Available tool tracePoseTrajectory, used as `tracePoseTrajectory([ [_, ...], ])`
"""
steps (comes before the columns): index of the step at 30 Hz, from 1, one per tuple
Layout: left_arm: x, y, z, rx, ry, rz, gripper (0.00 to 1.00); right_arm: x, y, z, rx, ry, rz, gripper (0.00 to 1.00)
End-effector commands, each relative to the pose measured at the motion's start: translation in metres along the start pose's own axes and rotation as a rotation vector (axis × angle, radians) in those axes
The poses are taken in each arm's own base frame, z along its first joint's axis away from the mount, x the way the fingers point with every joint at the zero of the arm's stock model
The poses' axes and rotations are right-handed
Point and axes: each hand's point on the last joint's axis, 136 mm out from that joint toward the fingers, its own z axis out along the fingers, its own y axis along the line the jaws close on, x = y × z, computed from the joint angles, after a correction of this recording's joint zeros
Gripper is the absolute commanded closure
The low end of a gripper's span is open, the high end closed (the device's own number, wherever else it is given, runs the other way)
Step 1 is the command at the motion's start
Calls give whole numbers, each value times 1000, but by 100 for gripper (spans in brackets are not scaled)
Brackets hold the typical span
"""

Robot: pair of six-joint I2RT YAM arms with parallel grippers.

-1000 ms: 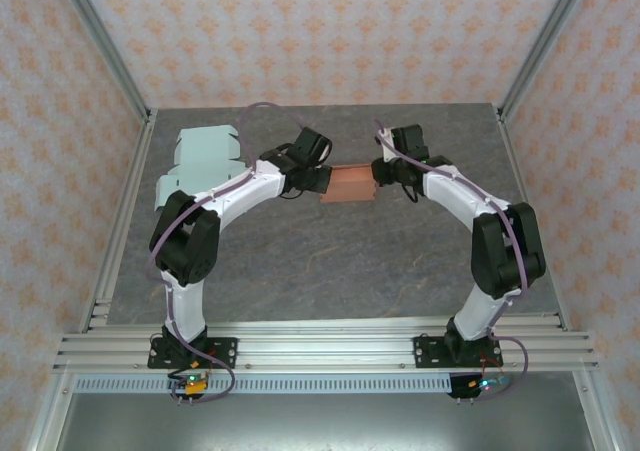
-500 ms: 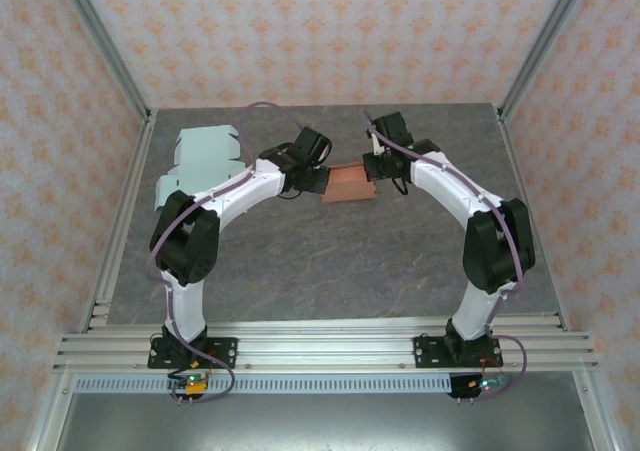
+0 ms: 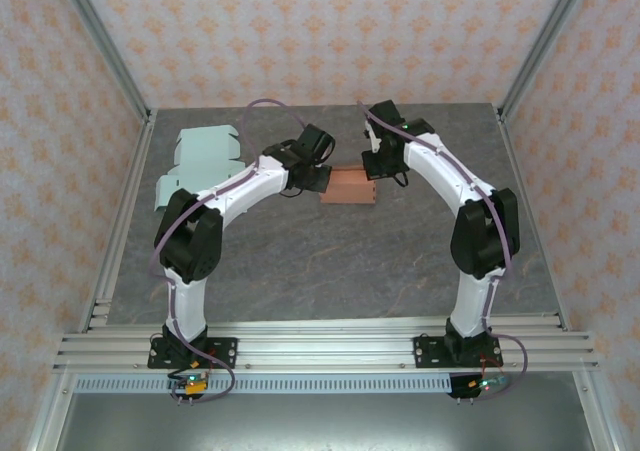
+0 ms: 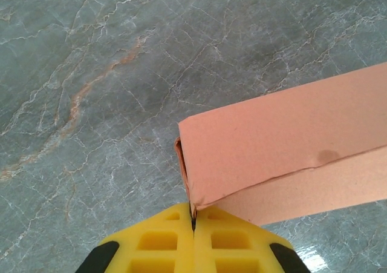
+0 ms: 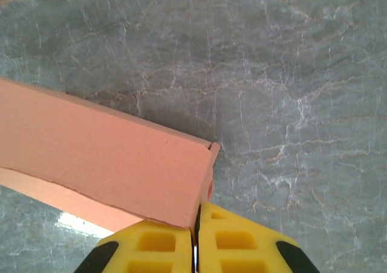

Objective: Fold the paper box

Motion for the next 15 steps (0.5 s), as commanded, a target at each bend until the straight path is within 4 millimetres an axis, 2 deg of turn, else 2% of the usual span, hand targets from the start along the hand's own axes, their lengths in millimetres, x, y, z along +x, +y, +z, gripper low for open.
tracePoseTrajectory([
  [1, 28, 8, 7, -50, 121, 22, 94, 13, 7, -2, -19, 71, 38, 91],
  [5, 22, 6, 4, -53, 122, 23, 94, 11, 10, -2, -28, 80, 98, 91],
  [15, 11, -1, -8, -25, 129, 0, 92, 12, 12, 1, 6, 70, 107, 91],
])
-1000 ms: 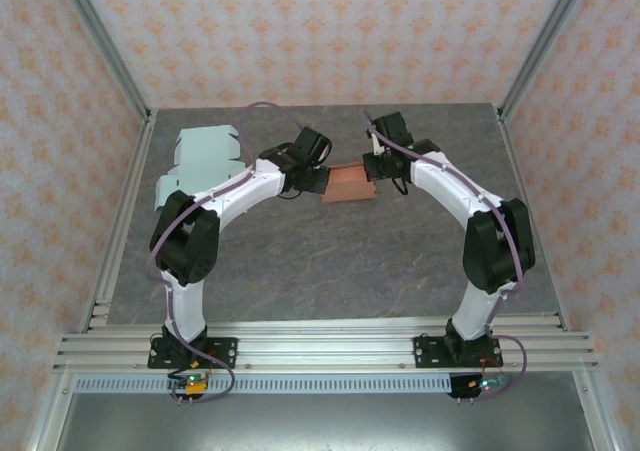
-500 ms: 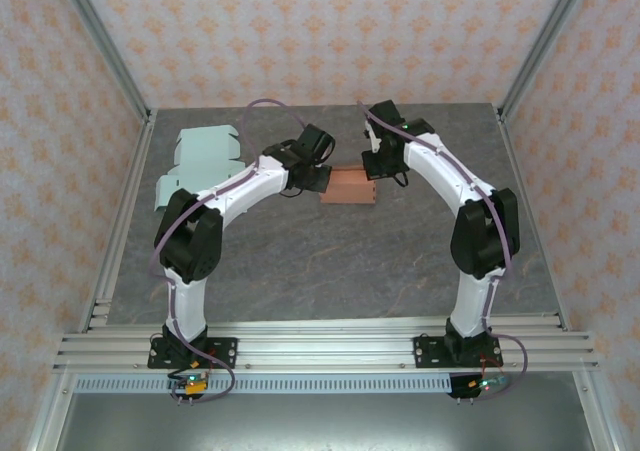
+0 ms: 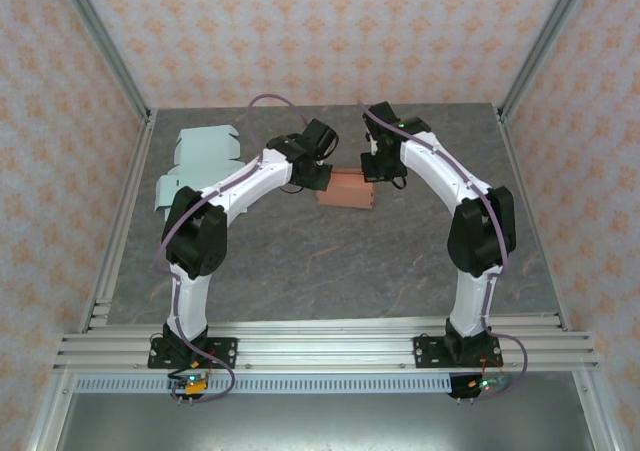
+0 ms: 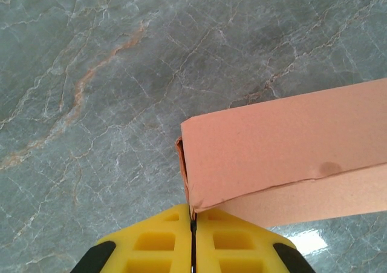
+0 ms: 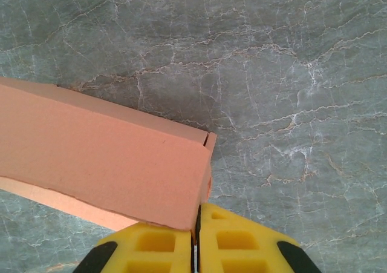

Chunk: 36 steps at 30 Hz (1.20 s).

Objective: Fold the paper box

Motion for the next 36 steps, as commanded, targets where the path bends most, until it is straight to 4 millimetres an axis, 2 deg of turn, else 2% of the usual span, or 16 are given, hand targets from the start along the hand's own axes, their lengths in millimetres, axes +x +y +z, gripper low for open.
tracePoseTrajectory([
  [1, 9, -2, -3, -3, 52, -5, 92, 2, 7, -2, -5, 9, 12, 90],
  [8, 13, -2, 5, -8, 77, -15, 92, -2, 15, -4, -42, 21, 6, 81],
  [13, 13, -2, 5, -4, 79, -16, 92, 3, 6, 9, -1, 15, 12, 79],
  [20, 12, -4, 5, 0, 85, -11, 93, -4, -9, 14, 85, -44, 29, 74],
  [28, 12, -4, 6, -3, 92, -10, 93, -13, -20, 16, 141, -120, 45, 79],
  [31, 12, -4, 6, -2, 92, -8, 93, -16, -25, 18, 162, -171, 44, 73],
  [36, 10, -6, 2, 9, 87, -5, 93, -19, -27, 19, 165, -211, 53, 73],
])
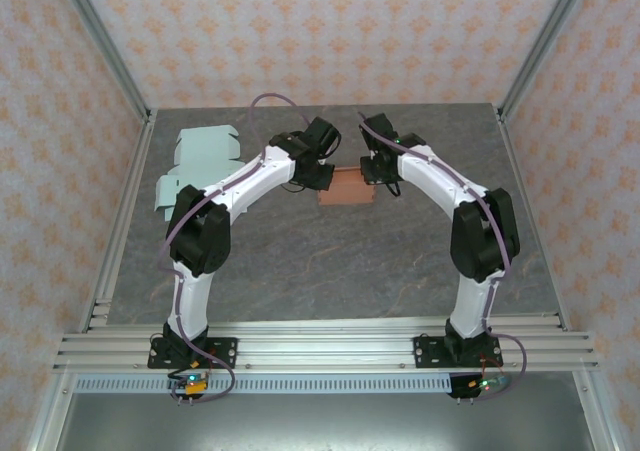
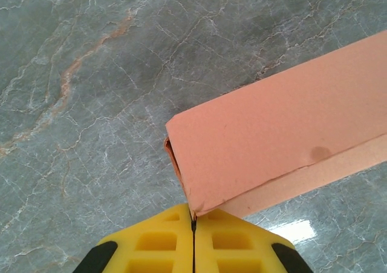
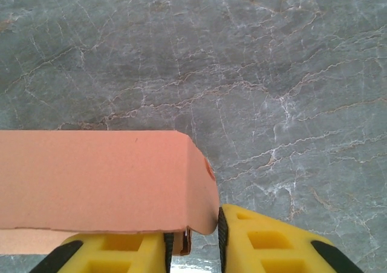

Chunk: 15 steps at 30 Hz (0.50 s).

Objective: Fold the paper box

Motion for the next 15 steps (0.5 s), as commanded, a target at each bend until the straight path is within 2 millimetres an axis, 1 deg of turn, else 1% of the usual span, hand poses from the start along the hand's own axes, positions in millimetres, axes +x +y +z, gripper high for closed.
tracePoseTrajectory([
  [1, 8, -2, 1, -3, 49, 11, 93, -7, -12, -1, 60, -52, 13, 73],
  [4, 8, -3, 1, 0, 52, 9, 93, -9, -15, 0, 76, -63, 8, 73],
  [6, 9, -2, 2, -1, 55, 9, 93, -10, -17, 0, 90, -71, 11, 67],
  [12, 10, -2, 2, 0, 57, 11, 94, -13, -16, 5, 88, -81, -10, 66],
  [14, 10, -3, 2, 1, 55, 13, 94, -15, -15, 6, 79, -88, -21, 69],
  [15, 10, -2, 2, 1, 55, 14, 94, -16, -16, 8, 77, -86, -26, 75],
])
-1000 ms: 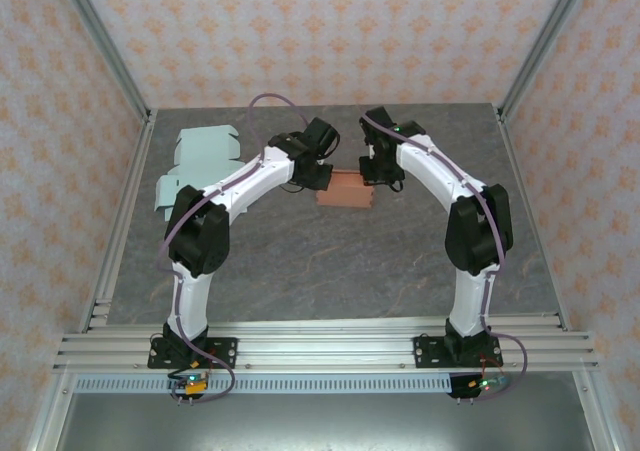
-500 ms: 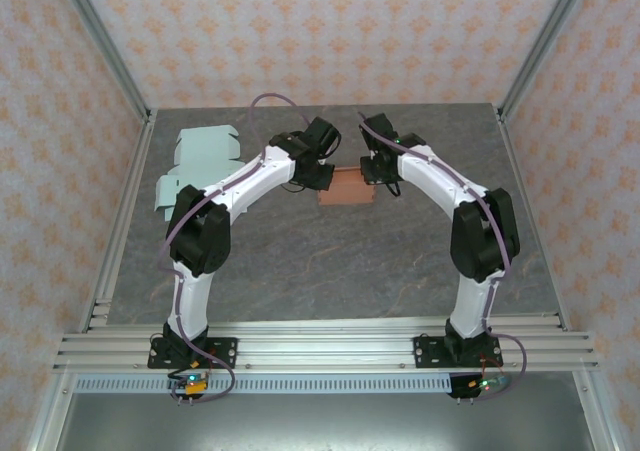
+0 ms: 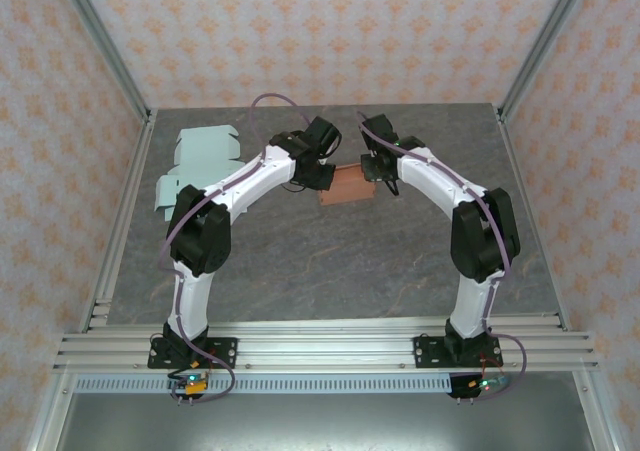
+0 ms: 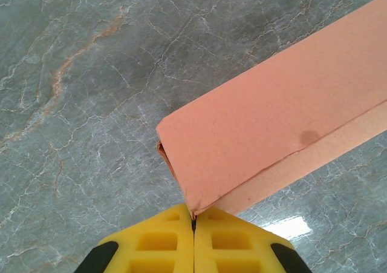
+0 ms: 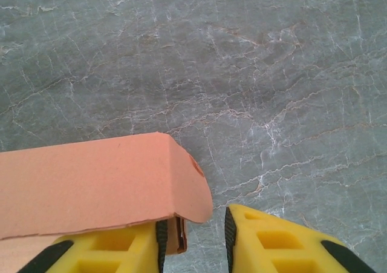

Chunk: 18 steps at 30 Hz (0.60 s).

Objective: Fold the paper box

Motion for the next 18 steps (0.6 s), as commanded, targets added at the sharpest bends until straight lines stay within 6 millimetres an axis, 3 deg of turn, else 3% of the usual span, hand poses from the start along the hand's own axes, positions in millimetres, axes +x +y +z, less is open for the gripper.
tracePoseTrajectory([
  [1, 10, 0, 2, -13, 48, 13, 94, -2, -12, 5, 38, -14, -27, 79],
  [4, 10, 0, 2, -13, 48, 14, 94, -5, -13, 8, 25, -28, -58, 81],
  [10, 10, 0, 1, -12, 49, 15, 94, -10, -15, 12, 7, -68, -120, 74],
  [18, 9, -1, 0, -8, 45, 14, 94, -15, -1, 13, -72, -83, -131, 74],
])
